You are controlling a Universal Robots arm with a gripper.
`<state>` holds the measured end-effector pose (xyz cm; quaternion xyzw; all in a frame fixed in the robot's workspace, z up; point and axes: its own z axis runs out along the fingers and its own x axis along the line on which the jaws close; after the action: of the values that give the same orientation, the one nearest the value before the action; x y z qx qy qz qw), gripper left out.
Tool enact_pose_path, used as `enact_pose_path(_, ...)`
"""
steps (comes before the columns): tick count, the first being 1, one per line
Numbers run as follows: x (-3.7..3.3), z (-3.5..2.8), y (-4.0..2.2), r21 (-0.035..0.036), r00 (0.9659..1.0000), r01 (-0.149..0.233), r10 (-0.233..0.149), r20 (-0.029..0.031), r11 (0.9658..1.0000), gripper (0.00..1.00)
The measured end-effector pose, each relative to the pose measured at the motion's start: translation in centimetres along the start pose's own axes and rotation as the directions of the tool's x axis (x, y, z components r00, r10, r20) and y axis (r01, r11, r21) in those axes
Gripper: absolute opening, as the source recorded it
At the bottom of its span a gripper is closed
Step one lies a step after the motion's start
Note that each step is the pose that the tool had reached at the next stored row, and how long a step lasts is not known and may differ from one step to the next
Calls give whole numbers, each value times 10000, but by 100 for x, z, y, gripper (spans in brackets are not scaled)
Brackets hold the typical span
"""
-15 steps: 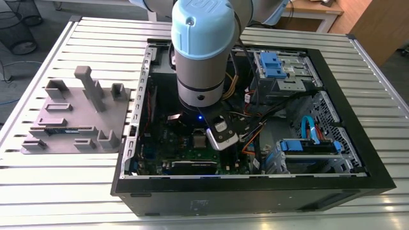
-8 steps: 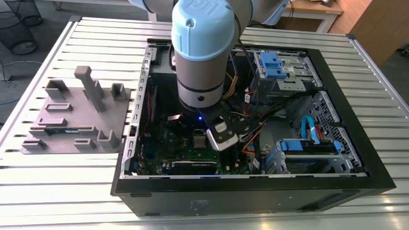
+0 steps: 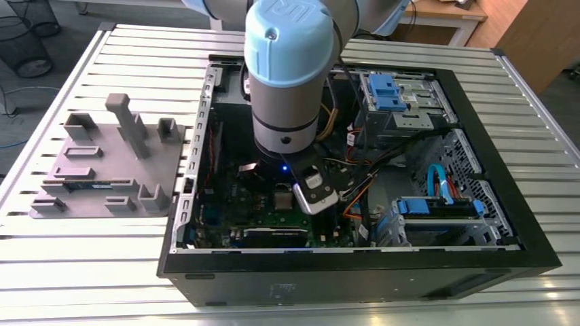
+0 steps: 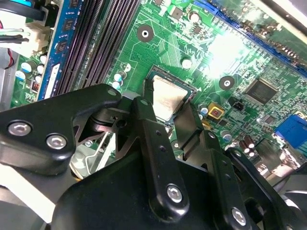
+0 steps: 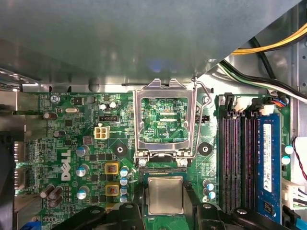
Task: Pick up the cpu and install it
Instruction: 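Place the cpu into insertion slot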
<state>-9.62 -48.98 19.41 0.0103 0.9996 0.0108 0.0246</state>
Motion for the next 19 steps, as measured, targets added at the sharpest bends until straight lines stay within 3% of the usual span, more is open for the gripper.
enact_pose_path(19,-5,38,-1,23,10000,2,-2,-1,10000,45)
